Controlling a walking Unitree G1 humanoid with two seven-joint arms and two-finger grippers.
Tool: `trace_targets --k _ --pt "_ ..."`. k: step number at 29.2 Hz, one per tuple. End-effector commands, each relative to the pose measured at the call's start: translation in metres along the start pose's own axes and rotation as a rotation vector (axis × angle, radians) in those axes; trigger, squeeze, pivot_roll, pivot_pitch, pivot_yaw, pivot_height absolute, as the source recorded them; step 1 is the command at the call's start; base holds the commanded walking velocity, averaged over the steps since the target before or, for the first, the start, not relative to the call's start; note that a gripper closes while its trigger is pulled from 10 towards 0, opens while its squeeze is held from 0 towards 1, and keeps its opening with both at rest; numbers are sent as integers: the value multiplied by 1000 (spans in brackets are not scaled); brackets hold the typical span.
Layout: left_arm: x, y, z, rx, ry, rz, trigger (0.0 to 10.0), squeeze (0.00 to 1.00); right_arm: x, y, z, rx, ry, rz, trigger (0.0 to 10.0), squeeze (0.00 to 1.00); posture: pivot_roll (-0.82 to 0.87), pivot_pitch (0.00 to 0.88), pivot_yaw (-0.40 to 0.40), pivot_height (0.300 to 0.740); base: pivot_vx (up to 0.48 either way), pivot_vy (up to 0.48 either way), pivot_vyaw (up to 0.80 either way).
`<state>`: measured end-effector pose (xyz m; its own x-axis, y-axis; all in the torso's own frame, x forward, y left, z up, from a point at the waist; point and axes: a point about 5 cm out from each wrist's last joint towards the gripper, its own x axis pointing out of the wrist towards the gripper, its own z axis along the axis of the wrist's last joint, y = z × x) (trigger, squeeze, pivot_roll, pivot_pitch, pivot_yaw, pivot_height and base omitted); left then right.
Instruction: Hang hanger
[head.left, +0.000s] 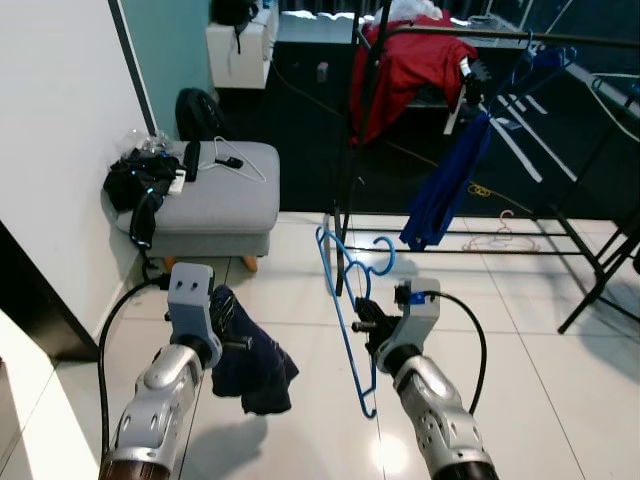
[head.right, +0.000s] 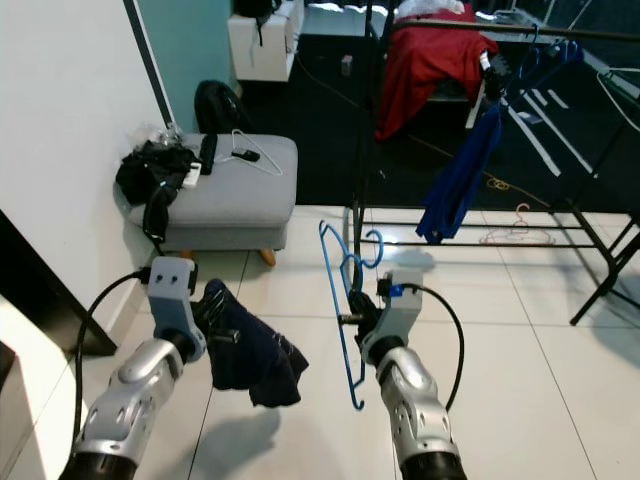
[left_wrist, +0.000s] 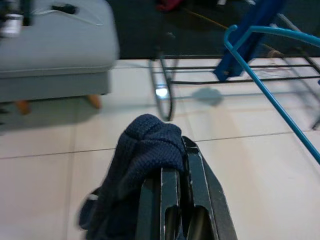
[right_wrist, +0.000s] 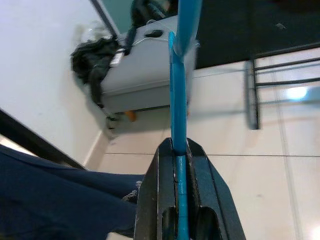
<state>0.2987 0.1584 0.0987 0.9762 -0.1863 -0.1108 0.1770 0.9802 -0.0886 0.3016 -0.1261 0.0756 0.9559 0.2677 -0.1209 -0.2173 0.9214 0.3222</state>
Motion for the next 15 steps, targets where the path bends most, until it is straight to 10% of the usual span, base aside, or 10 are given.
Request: trace_targets --k 1,15 --pt "0 1 5 18 -27 0 10000 0 0 0 0 -4 1 -1 10000 0 -4 51 -34 740 0 -371 0" --pt "1 0 5 23 -27 -3 10000 0 0 -1 1 -7 1 -2 10000 0 -5 52 -35 740 0 -374 0"
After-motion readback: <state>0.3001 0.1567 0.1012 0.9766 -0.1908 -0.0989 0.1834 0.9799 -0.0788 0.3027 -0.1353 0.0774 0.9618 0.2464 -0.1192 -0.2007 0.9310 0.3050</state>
